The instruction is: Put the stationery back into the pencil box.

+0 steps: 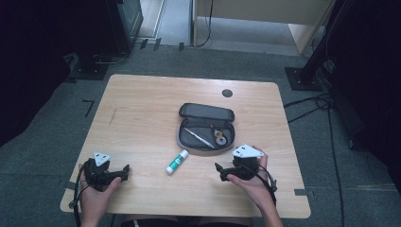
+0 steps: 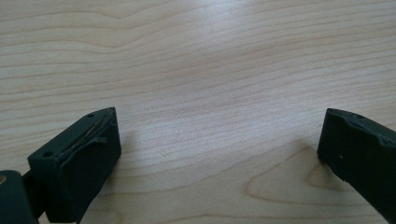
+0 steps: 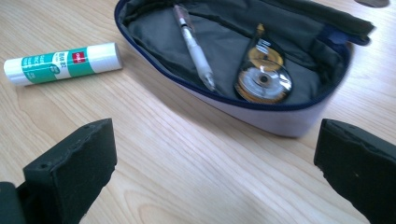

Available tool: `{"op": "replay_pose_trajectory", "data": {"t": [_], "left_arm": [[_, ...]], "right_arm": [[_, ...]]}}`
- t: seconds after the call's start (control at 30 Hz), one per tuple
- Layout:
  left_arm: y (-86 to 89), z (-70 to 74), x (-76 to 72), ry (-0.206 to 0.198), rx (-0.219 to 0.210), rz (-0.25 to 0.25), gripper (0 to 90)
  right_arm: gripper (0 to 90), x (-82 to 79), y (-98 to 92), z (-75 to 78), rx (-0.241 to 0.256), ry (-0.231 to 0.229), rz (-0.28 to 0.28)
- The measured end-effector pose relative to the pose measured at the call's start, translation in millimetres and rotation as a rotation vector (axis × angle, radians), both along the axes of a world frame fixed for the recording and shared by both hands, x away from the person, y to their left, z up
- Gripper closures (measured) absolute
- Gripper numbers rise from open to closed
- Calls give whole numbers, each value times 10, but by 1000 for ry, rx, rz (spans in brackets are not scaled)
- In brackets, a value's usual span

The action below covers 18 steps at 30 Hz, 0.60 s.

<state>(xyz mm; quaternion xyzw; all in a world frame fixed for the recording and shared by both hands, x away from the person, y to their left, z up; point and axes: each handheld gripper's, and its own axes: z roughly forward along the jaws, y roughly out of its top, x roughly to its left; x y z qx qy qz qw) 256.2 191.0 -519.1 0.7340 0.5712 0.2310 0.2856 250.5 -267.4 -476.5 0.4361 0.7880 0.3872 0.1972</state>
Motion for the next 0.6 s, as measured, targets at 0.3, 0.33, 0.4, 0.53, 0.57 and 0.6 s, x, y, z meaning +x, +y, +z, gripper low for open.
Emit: {"op": "replay_pose_trajectory", "data": {"t": [0.3,0.33,0.4,0.53,0.57,0.6], "left_arm": [[-2,-2,3,-2,-4,1,0],[-2,-1,3,-2,-3,1,0],[-2,-2,3,-2,-4,1,0],[7,0,0,-3,-15,4,0],[6,0,0,-2,-13,3,0],[3,-1,1,-2,-10,3,0]], "right_arm": [[0,-114,-271,40,6,4,-73],[0,-123,-309,39,13,7,-87],[0,-136,-385,26,24,11,-109],[0,-187,-522,-24,24,19,-128],[0,-201,-554,-42,24,26,-131],[0,-213,-586,-58,19,30,-136]]}}
